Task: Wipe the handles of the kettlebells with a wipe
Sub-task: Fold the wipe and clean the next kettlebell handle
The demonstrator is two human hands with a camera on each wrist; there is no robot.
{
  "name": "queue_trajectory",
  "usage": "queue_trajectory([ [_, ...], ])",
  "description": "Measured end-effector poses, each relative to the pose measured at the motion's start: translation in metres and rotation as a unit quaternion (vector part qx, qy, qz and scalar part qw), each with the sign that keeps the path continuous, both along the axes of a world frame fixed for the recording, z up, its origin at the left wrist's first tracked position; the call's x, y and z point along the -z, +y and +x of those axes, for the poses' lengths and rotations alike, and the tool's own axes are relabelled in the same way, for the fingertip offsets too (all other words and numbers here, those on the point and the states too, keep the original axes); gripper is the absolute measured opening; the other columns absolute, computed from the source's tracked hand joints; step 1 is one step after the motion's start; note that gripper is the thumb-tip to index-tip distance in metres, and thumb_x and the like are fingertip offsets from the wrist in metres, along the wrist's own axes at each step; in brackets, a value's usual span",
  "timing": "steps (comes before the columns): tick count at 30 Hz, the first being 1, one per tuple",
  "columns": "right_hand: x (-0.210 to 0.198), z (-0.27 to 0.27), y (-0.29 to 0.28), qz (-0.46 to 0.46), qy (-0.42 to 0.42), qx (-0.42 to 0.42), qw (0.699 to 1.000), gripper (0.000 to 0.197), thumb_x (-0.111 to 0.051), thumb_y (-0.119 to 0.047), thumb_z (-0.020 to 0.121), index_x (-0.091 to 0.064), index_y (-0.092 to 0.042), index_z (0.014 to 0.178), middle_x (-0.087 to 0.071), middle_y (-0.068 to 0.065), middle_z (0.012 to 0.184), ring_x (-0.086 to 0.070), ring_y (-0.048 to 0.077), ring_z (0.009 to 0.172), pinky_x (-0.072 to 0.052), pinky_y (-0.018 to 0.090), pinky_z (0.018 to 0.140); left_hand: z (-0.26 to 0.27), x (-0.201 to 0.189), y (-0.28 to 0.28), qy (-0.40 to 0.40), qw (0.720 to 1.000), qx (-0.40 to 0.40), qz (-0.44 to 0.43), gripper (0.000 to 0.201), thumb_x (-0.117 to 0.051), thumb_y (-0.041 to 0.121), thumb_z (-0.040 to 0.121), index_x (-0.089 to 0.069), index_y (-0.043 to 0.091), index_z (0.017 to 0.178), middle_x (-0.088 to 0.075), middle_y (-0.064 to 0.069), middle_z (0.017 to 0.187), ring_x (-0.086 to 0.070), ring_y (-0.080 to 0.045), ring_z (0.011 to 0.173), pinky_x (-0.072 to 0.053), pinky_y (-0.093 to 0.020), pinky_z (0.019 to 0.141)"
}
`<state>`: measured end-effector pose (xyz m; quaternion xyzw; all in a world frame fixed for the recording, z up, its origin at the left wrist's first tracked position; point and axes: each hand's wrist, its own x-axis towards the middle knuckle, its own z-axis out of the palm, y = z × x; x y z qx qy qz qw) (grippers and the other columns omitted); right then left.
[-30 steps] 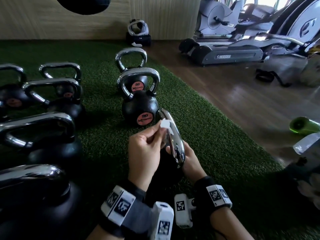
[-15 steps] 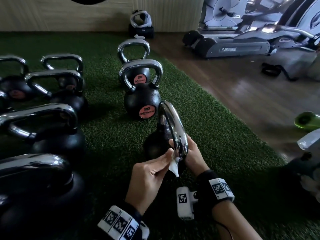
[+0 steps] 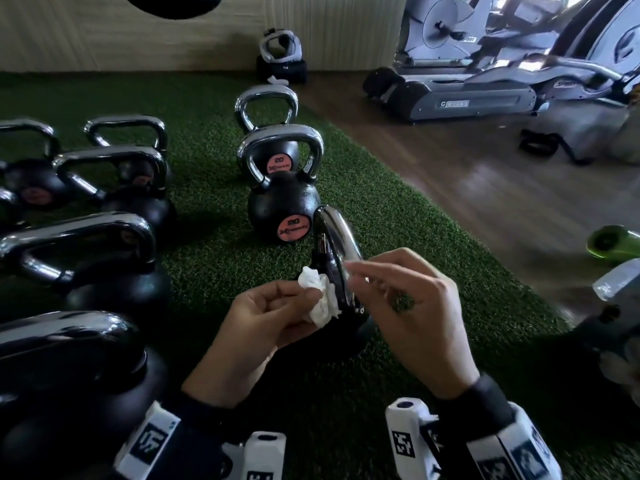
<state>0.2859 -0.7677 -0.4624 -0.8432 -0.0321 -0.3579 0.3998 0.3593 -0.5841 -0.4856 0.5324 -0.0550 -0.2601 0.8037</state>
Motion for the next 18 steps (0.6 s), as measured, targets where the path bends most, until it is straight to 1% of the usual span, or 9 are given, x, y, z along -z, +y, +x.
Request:
queue_trajectory([
  [2, -0.009, -0.004, 0.007, -0.036, 0.029, -0.046, 0.998, 0.030, -0.082, -0.033, 0.086, -0.080, -0.024, 0.114, -0.071, -0.010, 0.103, -0.068, 0.010, 0.092, -0.052, 0.021, 0.080, -0.004, -0.007, 0.000, 0.027, 1.000, 0.014, -0.007, 0.023, -0.077, 0.016, 0.070, -0.071, 0.005, 0.090, -0.075, -0.009, 0.077, -0.074, -0.014, 0.067, -0.060, -0.022, 0.062],
  [4, -0.013, -0.004, 0.008, -0.045, 0.056, -0.077, 0.994, 0.038, -0.085, -0.036, 0.082, -0.078, -0.024, 0.118, -0.072, -0.011, 0.109, -0.069, 0.008, 0.100, -0.052, 0.019, 0.087, -0.007, -0.011, -0.002, 0.048, 0.998, 0.035, -0.010, 0.022, -0.076, 0.019, 0.073, -0.070, 0.009, 0.091, -0.072, -0.004, 0.073, -0.070, -0.010, 0.064, -0.058, -0.020, 0.062],
  [7, -0.019, -0.006, 0.006, -0.035, 0.067, -0.111, 0.991, 0.042, -0.091, -0.028, 0.076, -0.080, -0.020, 0.115, -0.073, -0.013, 0.112, -0.070, 0.002, 0.101, -0.050, 0.011, 0.088, -0.012, -0.016, -0.006, 0.069, 0.996, 0.051, -0.010, 0.031, -0.075, 0.022, 0.075, -0.068, 0.011, 0.103, -0.071, 0.000, 0.073, -0.068, -0.007, 0.064, -0.058, -0.019, 0.063],
  [9, -0.019, -0.007, 0.004, -0.042, 0.059, -0.111, 0.991, 0.043, -0.093, -0.026, 0.073, -0.080, -0.018, 0.114, -0.074, -0.012, 0.110, -0.070, 0.000, 0.100, -0.050, 0.010, 0.087, -0.014, -0.018, -0.006, 0.065, 0.997, 0.049, -0.003, 0.040, -0.080, 0.019, 0.078, -0.067, 0.009, 0.114, -0.074, -0.001, 0.076, -0.071, -0.007, 0.066, -0.058, -0.019, 0.064],
  [11, -0.017, -0.007, 0.003, -0.055, 0.054, -0.106, 0.991, 0.037, -0.094, -0.022, 0.073, -0.082, -0.016, 0.108, -0.075, -0.011, 0.107, -0.070, -0.001, 0.097, -0.051, 0.011, 0.086, -0.015, -0.020, -0.005, 0.058, 0.997, 0.047, -0.006, 0.056, -0.086, 0.013, 0.078, -0.063, 0.008, 0.129, -0.077, -0.006, 0.083, -0.075, -0.011, 0.073, -0.061, -0.022, 0.067],
  [13, -0.015, -0.006, 0.002, -0.067, 0.043, -0.098, 0.992, 0.027, -0.093, -0.016, 0.075, -0.083, -0.013, 0.099, -0.076, -0.008, 0.101, -0.071, 0.000, 0.091, -0.053, 0.013, 0.082, -0.016, -0.022, 0.000, 0.051, 0.997, 0.051, -0.018, 0.064, -0.080, 0.013, 0.074, -0.059, 0.016, 0.135, -0.078, -0.015, 0.095, -0.077, -0.018, 0.083, -0.063, -0.027, 0.073],
  [15, -0.013, -0.007, -0.002, -0.058, 0.036, -0.087, 0.994, 0.019, -0.091, -0.010, 0.076, -0.083, -0.012, 0.093, -0.076, -0.007, 0.099, -0.072, 0.002, 0.088, -0.058, 0.018, 0.078, -0.015, -0.026, 0.005, 0.025, 0.997, 0.076, -0.019, 0.066, -0.077, 0.009, 0.075, -0.058, 0.024, 0.136, -0.076, -0.022, 0.109, -0.077, -0.026, 0.096, -0.064, -0.033, 0.084],
  [17, -0.011, -0.009, -0.010, -0.005, 0.052, -0.074, 0.996, 0.017, -0.089, -0.008, 0.077, -0.083, -0.011, 0.092, -0.077, -0.009, 0.099, -0.075, 0.007, 0.087, -0.062, 0.027, 0.075, -0.010, -0.024, 0.007, -0.039, 0.994, 0.090, 0.038, 0.063, -0.074, 0.000, 0.078, -0.059, 0.026, 0.133, -0.078, -0.016, 0.112, -0.075, -0.028, 0.107, -0.061, -0.035, 0.092],
  [18, -0.010, -0.010, -0.015, 0.035, 0.064, -0.065, 0.995, 0.017, -0.089, -0.009, 0.078, -0.083, -0.012, 0.094, -0.078, -0.009, 0.098, -0.076, 0.009, 0.086, -0.063, 0.031, 0.075, -0.005, -0.016, 0.006, -0.091, 0.988, 0.075, 0.101, 0.062, -0.071, -0.007, 0.080, -0.060, 0.027, 0.131, -0.079, -0.009, 0.111, -0.074, -0.026, 0.110, -0.060, -0.033, 0.093],
])
